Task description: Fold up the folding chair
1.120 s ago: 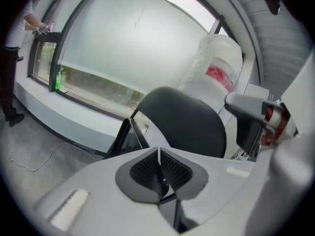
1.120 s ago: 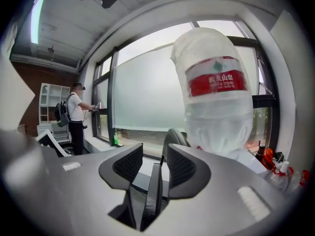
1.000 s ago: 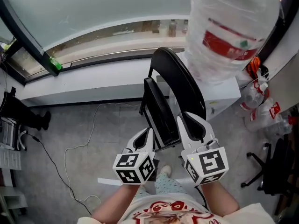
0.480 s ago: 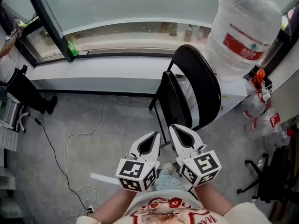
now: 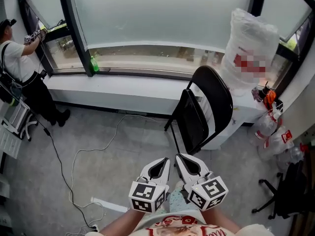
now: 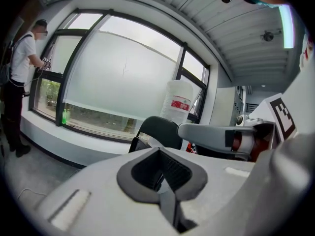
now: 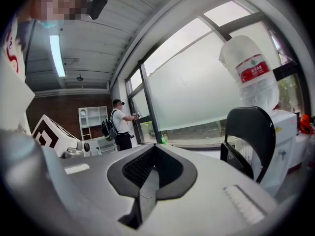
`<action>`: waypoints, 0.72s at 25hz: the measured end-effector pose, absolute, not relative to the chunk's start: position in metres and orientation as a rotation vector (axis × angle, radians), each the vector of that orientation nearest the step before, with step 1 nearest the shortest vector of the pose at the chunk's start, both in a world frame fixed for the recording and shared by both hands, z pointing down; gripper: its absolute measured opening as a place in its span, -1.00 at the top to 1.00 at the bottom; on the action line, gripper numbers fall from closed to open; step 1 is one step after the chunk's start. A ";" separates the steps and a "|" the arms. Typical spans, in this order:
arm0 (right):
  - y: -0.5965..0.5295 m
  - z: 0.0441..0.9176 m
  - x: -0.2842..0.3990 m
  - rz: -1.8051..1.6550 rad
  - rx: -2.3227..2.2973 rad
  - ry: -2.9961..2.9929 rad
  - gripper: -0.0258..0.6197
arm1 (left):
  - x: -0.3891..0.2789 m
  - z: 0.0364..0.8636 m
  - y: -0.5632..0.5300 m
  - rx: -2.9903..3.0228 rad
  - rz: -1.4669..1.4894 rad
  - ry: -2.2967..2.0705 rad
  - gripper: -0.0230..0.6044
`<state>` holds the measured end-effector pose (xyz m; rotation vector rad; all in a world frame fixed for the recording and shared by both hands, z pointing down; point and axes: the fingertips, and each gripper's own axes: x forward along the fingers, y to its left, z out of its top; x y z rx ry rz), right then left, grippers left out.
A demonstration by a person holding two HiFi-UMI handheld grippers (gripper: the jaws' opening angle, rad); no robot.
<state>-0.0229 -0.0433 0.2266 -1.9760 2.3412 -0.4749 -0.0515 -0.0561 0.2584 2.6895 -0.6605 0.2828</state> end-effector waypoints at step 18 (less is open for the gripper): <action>0.084 0.195 -0.037 -0.346 -1.941 2.357 0.83 | -0.071 0.217 0.063 2.798 0.186 -0.696 0.92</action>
